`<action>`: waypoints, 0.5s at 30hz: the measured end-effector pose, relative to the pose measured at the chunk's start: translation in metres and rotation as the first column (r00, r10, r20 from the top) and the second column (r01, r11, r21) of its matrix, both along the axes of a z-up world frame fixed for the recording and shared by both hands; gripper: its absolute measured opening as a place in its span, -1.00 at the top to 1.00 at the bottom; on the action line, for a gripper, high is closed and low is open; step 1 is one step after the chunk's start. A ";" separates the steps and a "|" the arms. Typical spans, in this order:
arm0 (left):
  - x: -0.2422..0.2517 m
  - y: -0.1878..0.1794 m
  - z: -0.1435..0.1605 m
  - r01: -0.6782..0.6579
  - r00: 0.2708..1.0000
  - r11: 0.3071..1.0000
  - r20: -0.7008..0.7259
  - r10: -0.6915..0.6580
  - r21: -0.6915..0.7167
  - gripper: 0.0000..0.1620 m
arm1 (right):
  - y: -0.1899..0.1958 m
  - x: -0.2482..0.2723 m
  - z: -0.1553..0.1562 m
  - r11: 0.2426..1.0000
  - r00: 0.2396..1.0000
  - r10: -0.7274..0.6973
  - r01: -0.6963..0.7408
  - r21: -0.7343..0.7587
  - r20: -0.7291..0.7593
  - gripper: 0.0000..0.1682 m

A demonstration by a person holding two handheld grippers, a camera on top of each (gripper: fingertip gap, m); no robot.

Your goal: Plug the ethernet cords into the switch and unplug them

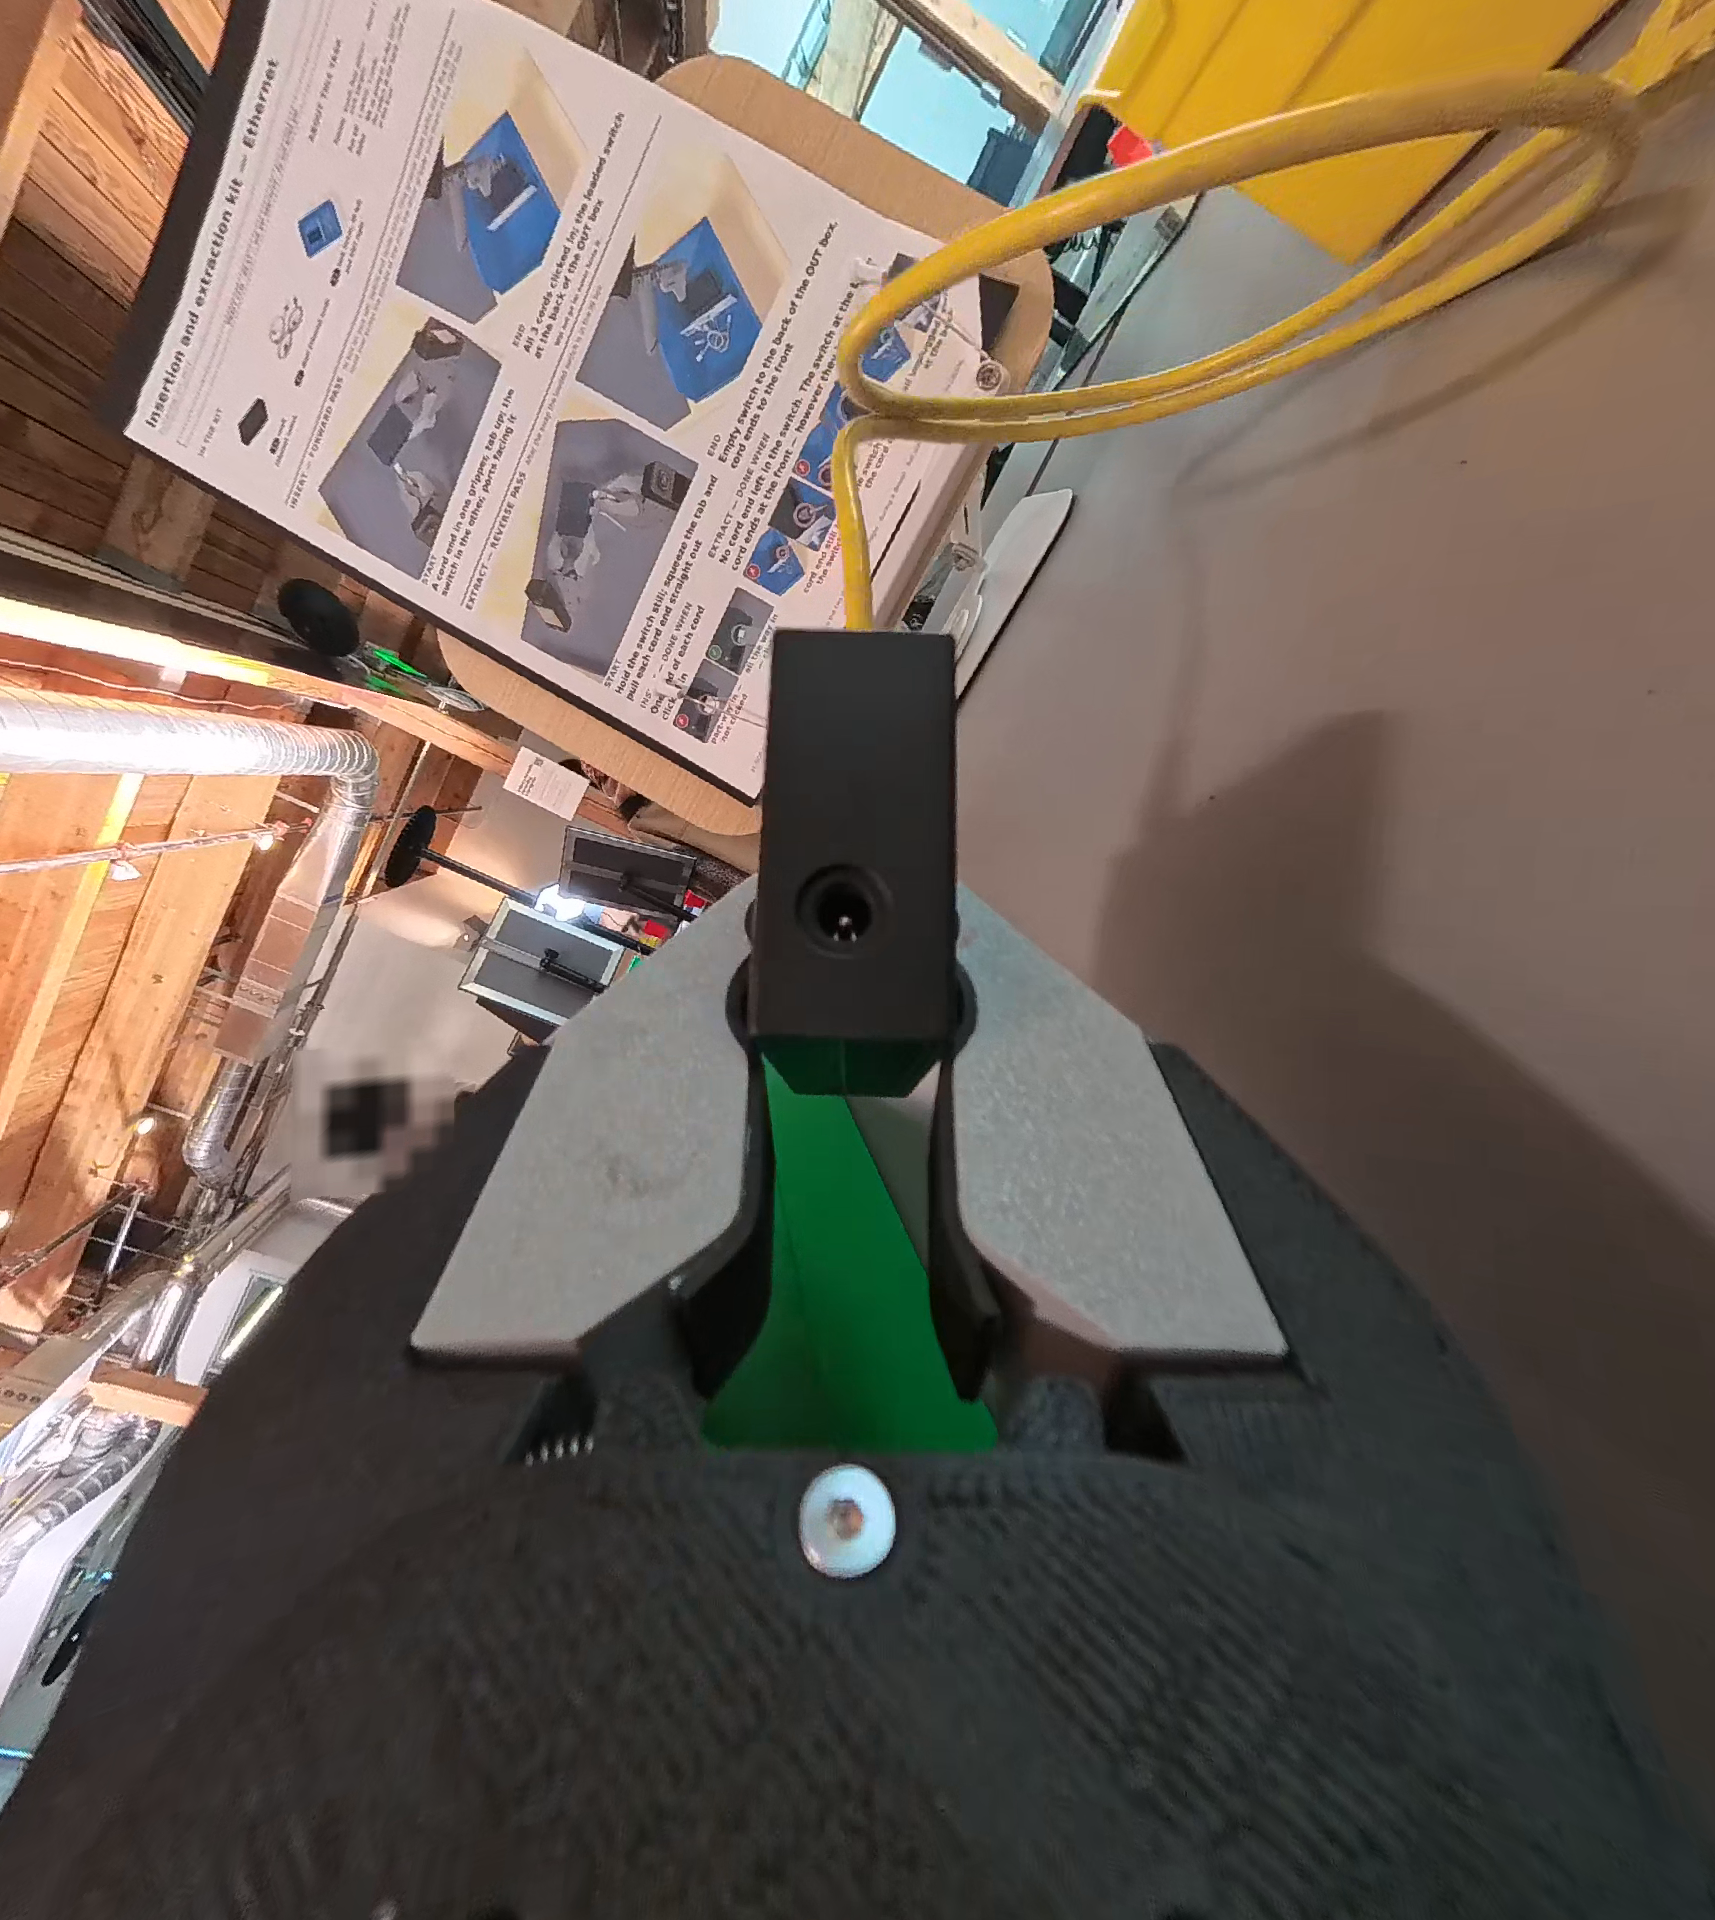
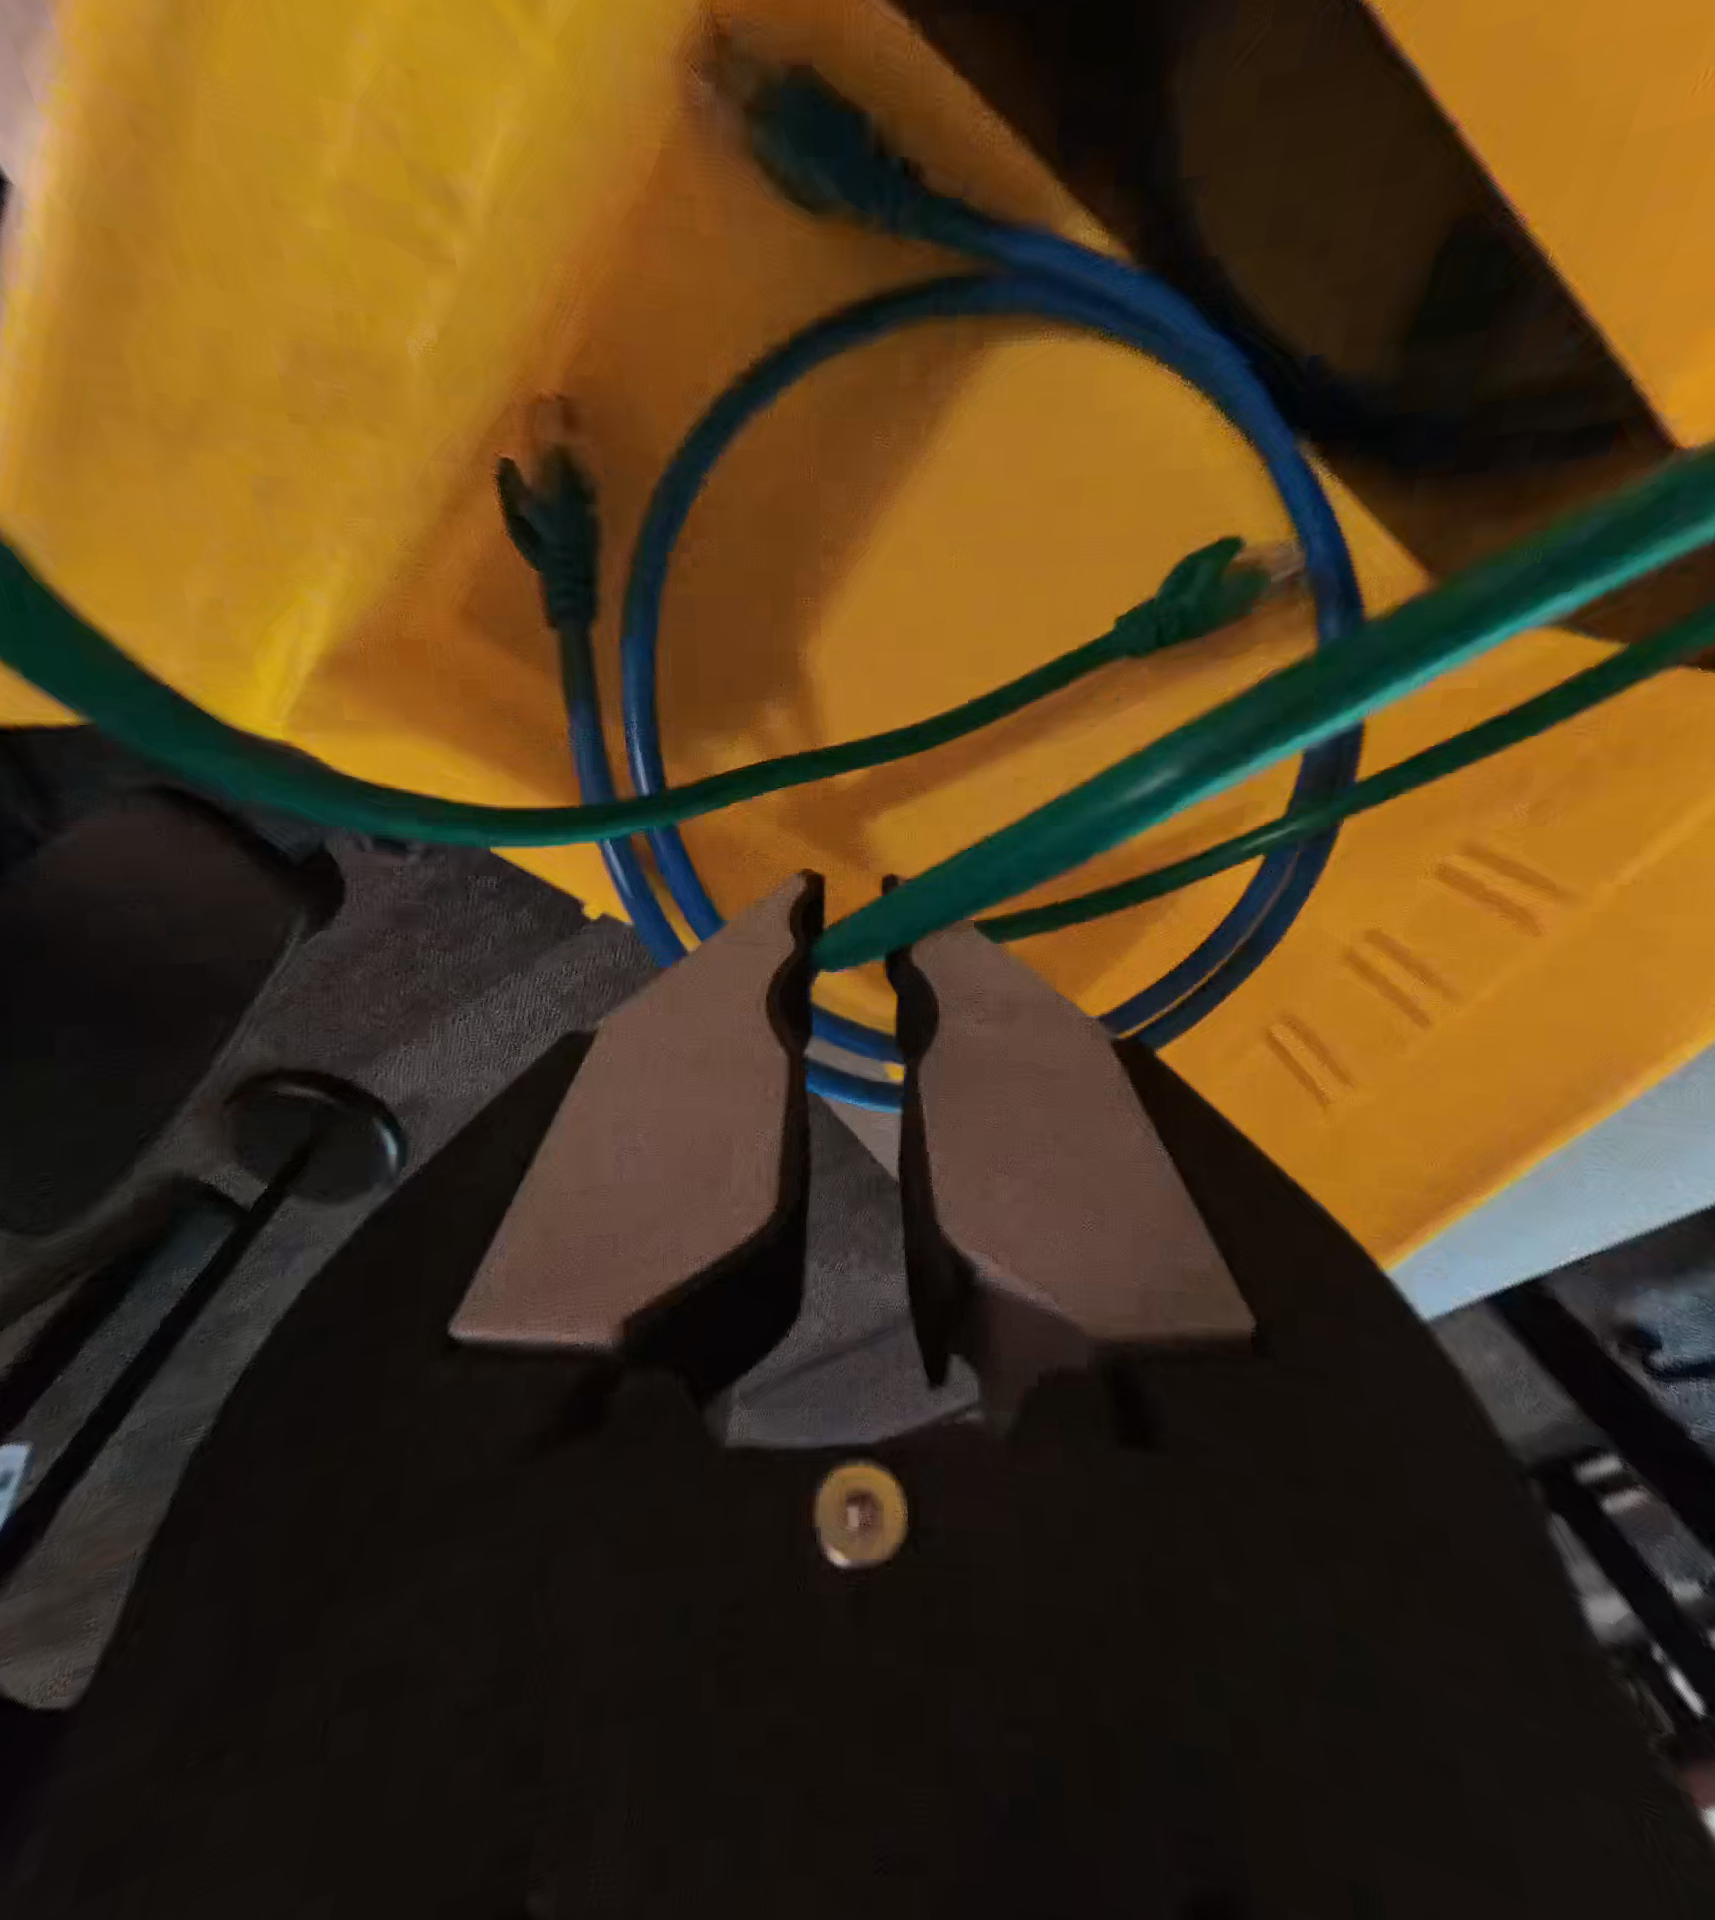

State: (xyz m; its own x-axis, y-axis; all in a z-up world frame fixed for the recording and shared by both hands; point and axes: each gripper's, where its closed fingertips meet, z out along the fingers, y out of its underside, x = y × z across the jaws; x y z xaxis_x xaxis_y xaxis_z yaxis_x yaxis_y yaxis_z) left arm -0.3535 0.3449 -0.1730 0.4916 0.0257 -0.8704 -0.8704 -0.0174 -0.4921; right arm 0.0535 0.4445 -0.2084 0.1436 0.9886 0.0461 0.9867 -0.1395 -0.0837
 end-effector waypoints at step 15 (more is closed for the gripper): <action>0.001 0.000 0.001 0.008 1.000 1.000 0.004 -0.008 0.002 0.68 | 0.005 0.004 0.066 0.995 0.977 -0.079 0.091 0.050 -0.200 0.46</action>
